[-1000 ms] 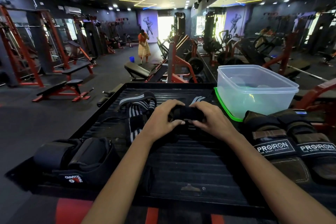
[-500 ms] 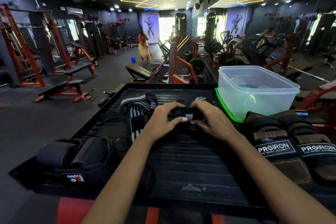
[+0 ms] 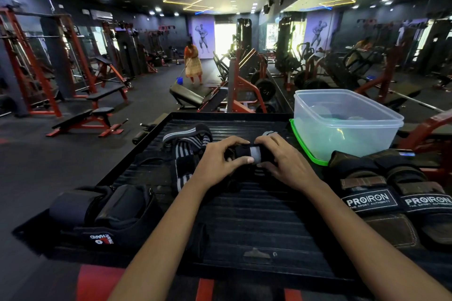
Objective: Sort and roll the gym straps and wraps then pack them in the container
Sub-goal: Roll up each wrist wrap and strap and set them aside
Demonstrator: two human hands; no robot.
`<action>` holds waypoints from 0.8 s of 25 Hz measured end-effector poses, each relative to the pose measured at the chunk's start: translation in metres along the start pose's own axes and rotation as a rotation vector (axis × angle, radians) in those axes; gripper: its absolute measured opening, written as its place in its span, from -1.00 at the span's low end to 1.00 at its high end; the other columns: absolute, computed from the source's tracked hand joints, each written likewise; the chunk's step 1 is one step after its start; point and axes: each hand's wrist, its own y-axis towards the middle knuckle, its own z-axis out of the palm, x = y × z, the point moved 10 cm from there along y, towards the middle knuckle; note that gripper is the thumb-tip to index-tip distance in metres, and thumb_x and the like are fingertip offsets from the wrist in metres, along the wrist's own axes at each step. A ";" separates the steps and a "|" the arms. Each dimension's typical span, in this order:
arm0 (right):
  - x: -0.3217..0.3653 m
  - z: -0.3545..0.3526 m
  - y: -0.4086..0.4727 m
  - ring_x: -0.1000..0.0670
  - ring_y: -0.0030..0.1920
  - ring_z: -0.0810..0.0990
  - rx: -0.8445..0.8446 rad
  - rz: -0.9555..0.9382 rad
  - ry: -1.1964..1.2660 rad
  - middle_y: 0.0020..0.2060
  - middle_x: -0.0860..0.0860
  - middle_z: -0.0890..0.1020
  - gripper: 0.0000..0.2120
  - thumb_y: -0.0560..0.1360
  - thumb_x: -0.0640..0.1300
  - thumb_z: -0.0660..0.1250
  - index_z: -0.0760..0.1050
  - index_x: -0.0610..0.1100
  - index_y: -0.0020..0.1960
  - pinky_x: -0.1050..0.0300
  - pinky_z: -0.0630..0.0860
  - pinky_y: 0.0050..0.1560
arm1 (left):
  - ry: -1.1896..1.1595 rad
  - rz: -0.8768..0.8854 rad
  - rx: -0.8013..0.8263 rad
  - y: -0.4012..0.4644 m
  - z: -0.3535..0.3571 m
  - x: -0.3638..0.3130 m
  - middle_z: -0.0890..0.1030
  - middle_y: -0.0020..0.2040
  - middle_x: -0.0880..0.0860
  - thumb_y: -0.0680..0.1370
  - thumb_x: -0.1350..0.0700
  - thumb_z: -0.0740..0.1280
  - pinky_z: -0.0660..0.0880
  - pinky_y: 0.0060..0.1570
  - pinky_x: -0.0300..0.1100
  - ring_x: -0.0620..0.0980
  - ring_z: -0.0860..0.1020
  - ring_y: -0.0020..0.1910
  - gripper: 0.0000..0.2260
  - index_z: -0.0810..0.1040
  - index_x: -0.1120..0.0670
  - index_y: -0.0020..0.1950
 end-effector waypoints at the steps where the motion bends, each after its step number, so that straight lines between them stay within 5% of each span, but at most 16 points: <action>1: -0.001 0.000 0.000 -0.11 0.07 0.53 -0.001 0.006 -0.004 0.17 -0.03 0.45 -0.49 0.44 -0.15 0.43 0.35 -0.01 0.33 -0.07 0.54 -0.06 | -0.006 0.000 0.013 0.000 0.001 0.000 0.65 0.05 -0.10 0.41 0.05 0.52 0.47 -0.02 -0.36 -0.24 0.59 0.00 -0.67 0.61 0.04 0.15; 10: 0.003 0.003 -0.002 -0.09 0.10 0.52 0.015 -0.004 0.030 0.16 -0.02 0.46 -0.53 0.53 -0.02 0.34 0.28 0.02 0.39 -0.08 0.54 -0.04 | 0.111 0.129 0.027 0.001 0.001 -0.011 0.59 0.08 -0.04 0.35 0.13 0.56 0.44 0.13 -0.28 -0.16 0.51 0.10 -0.59 0.56 0.07 0.16; 15: 0.005 -0.001 -0.003 -0.08 0.14 0.51 -0.027 -0.031 -0.019 0.16 -0.01 0.49 -0.45 0.43 -0.06 0.44 0.18 0.12 0.25 -0.05 0.56 -0.08 | 0.044 0.086 0.001 -0.001 -0.002 -0.010 0.64 0.05 -0.07 0.38 0.09 0.55 0.47 0.07 -0.36 -0.21 0.57 0.05 -0.64 0.60 0.07 0.14; 20: 0.003 -0.002 -0.002 -0.06 0.14 0.48 -0.044 -0.025 -0.070 0.13 0.00 0.49 -0.55 0.46 -0.06 0.41 0.30 0.04 0.26 -0.03 0.55 -0.16 | 0.050 0.097 0.070 -0.001 0.004 -0.011 0.61 0.08 -0.08 0.41 0.08 0.52 0.45 0.12 -0.29 -0.17 0.55 0.10 -0.63 0.55 0.05 0.18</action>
